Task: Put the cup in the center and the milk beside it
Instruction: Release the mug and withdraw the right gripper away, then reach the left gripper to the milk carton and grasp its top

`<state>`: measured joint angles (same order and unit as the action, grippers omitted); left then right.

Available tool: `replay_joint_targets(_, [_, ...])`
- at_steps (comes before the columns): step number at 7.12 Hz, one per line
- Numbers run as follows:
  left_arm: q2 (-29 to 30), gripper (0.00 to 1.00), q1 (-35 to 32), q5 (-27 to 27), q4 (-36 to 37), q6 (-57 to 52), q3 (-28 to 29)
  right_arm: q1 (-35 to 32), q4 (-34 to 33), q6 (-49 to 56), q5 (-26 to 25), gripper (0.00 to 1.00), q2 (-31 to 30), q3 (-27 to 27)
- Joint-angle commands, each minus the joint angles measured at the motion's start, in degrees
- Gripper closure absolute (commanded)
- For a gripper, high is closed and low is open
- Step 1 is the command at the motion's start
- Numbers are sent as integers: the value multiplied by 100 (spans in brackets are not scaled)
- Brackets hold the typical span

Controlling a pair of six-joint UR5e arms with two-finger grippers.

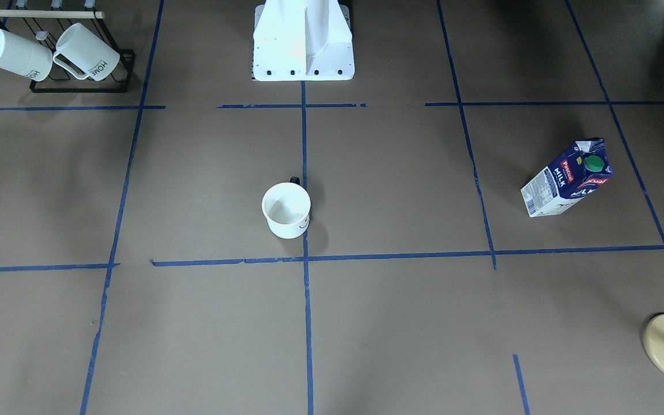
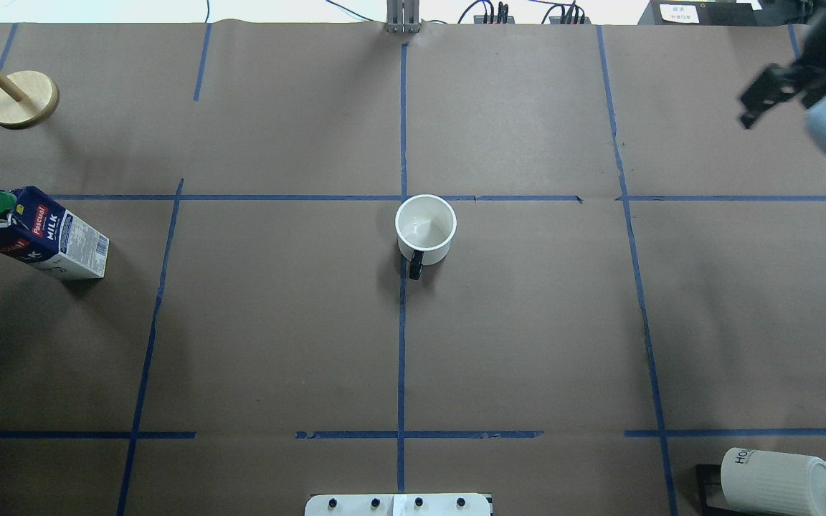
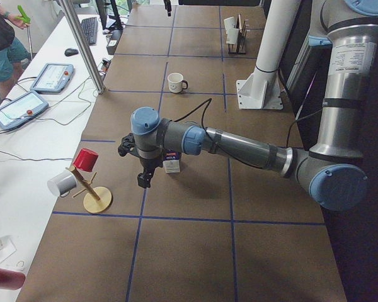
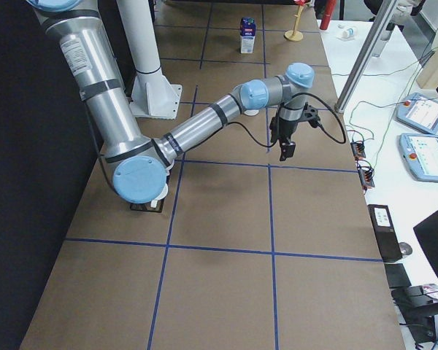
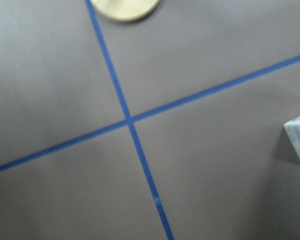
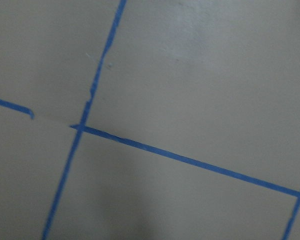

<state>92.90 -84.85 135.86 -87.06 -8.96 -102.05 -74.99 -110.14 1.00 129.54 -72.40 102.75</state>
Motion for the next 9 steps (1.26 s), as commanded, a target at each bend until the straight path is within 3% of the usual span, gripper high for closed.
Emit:
replay_joint_targets(1, [17, 0, 4, 90, 5, 882, -218, -979, 27, 1679, 63, 0, -1307, 69])
replay_joint_targets(2, [9, 0, 82, 90, 22, 1418, -436, -1348, 306, 2050, 54, 0, -1947, 122])
replay_joint_targets(3, [8, 0, 283, 81, 23, 1937, -673, -1483, 1248, 2019, 36, 0, -2624, 96])
replay_joint_targets(4, [8, 0, 511, 72, 23, 2395, -841, -1493, 1580, 1749, 71, 0, -2926, 139])
replay_joint_targets(7, [26, 0, 1389, -7, -65, 4153, -1176, -1493, 1592, 1368, 229, 0, -2920, 254])
replay_joint_targets(9, [52, 0, 1751, -216, -179, 4218, -1150, -1493, 1592, 1368, 230, 0, -2929, 254])
